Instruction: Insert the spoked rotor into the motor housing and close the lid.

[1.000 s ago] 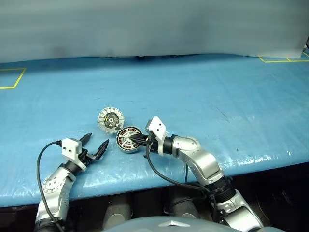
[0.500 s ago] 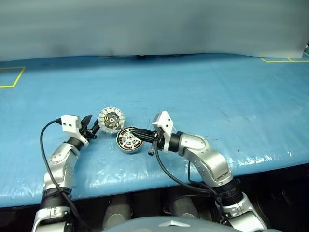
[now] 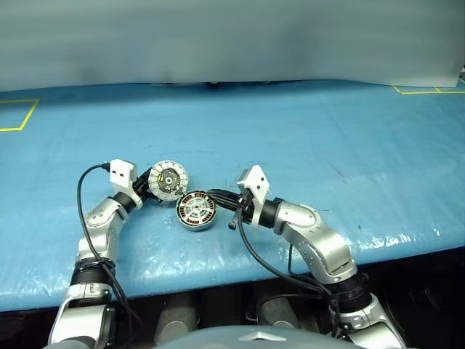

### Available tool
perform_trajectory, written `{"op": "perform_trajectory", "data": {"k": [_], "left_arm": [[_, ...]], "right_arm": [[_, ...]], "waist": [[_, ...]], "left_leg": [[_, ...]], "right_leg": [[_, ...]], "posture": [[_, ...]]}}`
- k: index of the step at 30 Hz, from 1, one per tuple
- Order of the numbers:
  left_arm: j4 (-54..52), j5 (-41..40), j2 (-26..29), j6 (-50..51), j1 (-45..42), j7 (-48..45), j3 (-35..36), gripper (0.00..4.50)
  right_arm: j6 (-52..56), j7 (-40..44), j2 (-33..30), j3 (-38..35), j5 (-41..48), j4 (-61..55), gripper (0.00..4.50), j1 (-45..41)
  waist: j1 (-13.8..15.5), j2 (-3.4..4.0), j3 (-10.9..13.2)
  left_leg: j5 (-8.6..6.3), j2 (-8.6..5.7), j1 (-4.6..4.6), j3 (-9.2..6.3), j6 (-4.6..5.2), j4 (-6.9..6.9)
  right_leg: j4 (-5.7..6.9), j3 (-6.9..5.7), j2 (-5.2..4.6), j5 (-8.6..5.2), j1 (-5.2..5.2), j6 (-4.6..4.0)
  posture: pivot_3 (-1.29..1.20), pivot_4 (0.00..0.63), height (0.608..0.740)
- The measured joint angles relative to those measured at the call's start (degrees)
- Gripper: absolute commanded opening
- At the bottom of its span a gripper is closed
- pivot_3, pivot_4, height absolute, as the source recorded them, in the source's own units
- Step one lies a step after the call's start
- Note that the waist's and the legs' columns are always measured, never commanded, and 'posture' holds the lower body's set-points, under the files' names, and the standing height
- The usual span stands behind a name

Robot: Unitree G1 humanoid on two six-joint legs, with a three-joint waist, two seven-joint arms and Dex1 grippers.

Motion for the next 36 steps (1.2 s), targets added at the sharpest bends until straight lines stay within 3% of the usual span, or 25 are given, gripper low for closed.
{"op": "perform_trajectory", "data": {"k": [9,22,30,36], "left_arm": [[-9.62,-4.78,2.09,5.4,2.69,-11.78,-2.58,0.01],[-15.15,-0.74,6.69,9.67,4.35,-19.52,-12.34,0.01],[-16.49,-0.27,7.08,8.06,6.51,-19.0,-11.98,0.01],[-16.39,-3.24,5.57,3.64,10.99,-17.1,-5.64,0.01]], "right_arm": [[0.0,-1.05,-0.85,-0.52,0.0,0.0,0.0,0.46],[0.0,-3.59,-1.09,-1.2,-0.26,-0.28,0.0,0.69],[-0.71,-4.68,-0.98,-1.36,-0.68,-0.28,0.0,1.23],[-4.59,-3.73,-0.8,-0.13,-1.86,0.65,0.0,1.49]], "waist": [[-0.01,0.0,0.0],[0.02,0.01,0.01],[0.02,0.02,0.01],[-0.06,0.02,0.02]], "left_leg": [[0.0,0.0,0.01,-0.01,0.0,0.0],[0.0,0.02,0.03,-0.03,0.0,-0.01],[0.0,0.06,0.06,-0.02,0.01,-0.01],[0.0,0.11,0.0,-0.01,0.0,-0.01]], "right_leg": [[0.01,0.01,0.02,-0.01,0.0,0.0],[0.0,0.03,0.03,-0.14,0.0,-0.23],[-0.01,0.06,0.01,-0.16,0.02,-0.26],[0.0,0.05,0.02,-0.17,-0.07,-0.27]], "posture": [[0.0,0.15,0.74],[0.0,0.15,0.74],[0.0,0.15,0.74],[0.0,0.15,0.74]]}}
